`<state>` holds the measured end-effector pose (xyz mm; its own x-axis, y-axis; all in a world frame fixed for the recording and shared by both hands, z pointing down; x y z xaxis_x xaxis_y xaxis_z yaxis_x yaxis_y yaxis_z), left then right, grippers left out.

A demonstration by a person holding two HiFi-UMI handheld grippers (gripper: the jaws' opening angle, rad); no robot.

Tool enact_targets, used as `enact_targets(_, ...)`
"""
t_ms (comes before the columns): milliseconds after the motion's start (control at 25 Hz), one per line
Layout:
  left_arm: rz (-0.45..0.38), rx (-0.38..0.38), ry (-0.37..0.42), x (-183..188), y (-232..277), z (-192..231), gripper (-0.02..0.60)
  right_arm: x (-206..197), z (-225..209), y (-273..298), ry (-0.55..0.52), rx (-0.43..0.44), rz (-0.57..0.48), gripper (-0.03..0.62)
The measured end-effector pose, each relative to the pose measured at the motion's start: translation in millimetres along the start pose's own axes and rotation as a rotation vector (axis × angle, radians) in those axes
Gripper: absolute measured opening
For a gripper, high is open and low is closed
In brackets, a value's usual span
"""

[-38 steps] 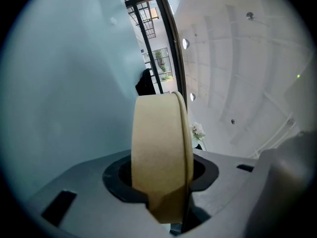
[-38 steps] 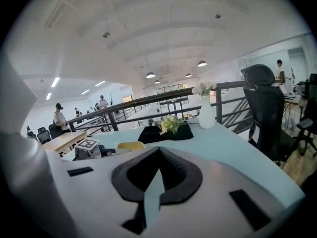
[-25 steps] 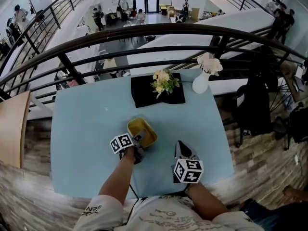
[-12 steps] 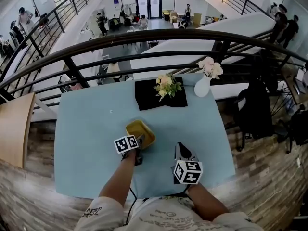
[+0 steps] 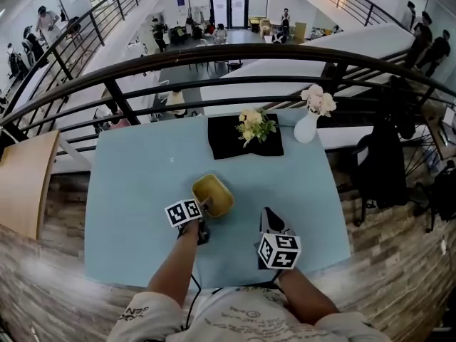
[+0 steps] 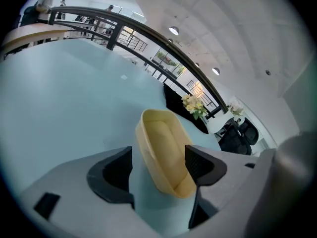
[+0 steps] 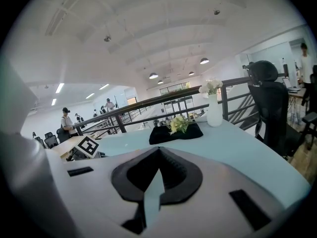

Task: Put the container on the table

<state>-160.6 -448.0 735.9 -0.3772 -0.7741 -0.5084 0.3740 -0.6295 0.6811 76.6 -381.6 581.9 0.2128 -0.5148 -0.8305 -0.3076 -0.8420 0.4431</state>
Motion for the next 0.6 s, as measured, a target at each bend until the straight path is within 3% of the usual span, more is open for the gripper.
enact_targets(200, -0.094, 0.022, 0.118, 11, -33, -15, 0.270, -1, 16, 0, -0.010, 0.032, -0.005, 0.003)
enact_targets(360, -0.180, 0.104, 0.223, 17, -65, -24, 0.047, -3, 34, 0, -0.027, 0.068, -0.009, 0.003)
enact_targets(400, -0.198, 0.115, 0.246, 19, -73, -27, 0.018, -3, 38, -1, -0.032, 0.078, -0.010, 0.003)
enact_targets(600, -0.308, 0.095, 0.404, 31, -114, -53, 0.008, -3, 66, -4, -0.059, 0.137, -0.018, 0.003)
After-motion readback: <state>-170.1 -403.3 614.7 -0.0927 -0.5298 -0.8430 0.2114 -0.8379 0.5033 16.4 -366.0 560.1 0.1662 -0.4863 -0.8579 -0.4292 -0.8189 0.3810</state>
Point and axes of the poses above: the fingertips, and each gripper's own axes: y forward along the fingers, z to its left, x out of its top, the point moved 2 cm from there along -y, backward along the fingers, and after that the axes turned 6 degrees about y, right-handed, at the moved point
